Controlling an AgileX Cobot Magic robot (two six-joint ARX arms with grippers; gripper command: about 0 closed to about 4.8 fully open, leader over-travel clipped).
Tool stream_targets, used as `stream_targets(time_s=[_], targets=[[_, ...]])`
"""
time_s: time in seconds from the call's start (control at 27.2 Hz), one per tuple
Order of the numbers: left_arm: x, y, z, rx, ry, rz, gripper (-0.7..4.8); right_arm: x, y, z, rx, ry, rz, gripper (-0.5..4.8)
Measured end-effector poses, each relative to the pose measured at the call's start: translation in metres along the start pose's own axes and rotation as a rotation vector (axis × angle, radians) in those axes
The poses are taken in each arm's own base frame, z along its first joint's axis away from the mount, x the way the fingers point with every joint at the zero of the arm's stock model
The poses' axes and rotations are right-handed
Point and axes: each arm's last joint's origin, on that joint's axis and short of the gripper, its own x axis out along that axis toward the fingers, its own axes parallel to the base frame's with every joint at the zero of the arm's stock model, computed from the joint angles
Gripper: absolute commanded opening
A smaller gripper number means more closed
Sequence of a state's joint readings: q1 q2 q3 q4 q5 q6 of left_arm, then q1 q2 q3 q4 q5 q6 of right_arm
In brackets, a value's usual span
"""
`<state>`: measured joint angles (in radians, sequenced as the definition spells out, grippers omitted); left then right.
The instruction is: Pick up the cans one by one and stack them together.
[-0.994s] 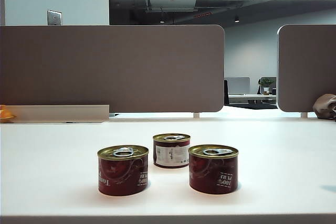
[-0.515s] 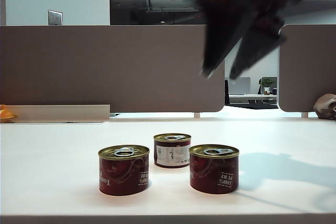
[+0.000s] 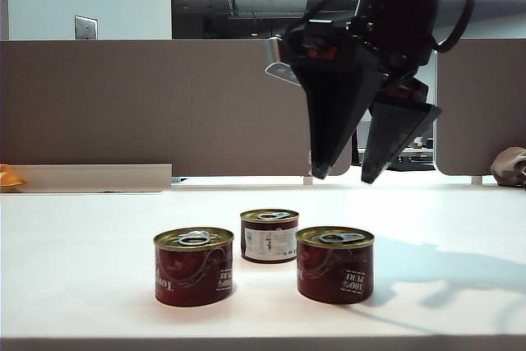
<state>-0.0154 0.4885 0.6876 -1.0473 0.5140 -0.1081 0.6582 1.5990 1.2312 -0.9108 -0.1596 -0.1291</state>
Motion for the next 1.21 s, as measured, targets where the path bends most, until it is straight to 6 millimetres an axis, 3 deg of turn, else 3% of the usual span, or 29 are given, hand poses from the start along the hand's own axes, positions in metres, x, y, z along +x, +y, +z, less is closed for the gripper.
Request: stream_targets(time_s=[0.15, 0.44, 0.81, 1.1, 1.21], targets=[[-0.003, -0.002, 0.002, 0.006, -0.01, -0.011, -0.06, 0.003, 0.0, 0.0, -0.001, 0.014, 0.001, 4.15], [-0.005, -0.004, 0.0, -0.006, 0.014, -0.042, -0.06, 0.037, 0.027, 0.004, -0.093, 0.134, -0.017, 4.6], [-0.007, -0.005, -0.008, -0.039, 0.076, -0.035, -0.06, 0.053, 0.026, 0.003, -0.116, 0.205, -0.081, 4.57], [-0.009, -0.005, -0.011, -0.036, 0.096, -0.034, -0.06, 0.054, 0.027, 0.003, -0.117, 0.2, -0.063, 2.6], [-0.011, -0.006, -0.014, -0.024, 0.082, -0.036, -0.06, 0.054, 0.027, 0.004, -0.116, 0.197, -0.052, 2.41]])
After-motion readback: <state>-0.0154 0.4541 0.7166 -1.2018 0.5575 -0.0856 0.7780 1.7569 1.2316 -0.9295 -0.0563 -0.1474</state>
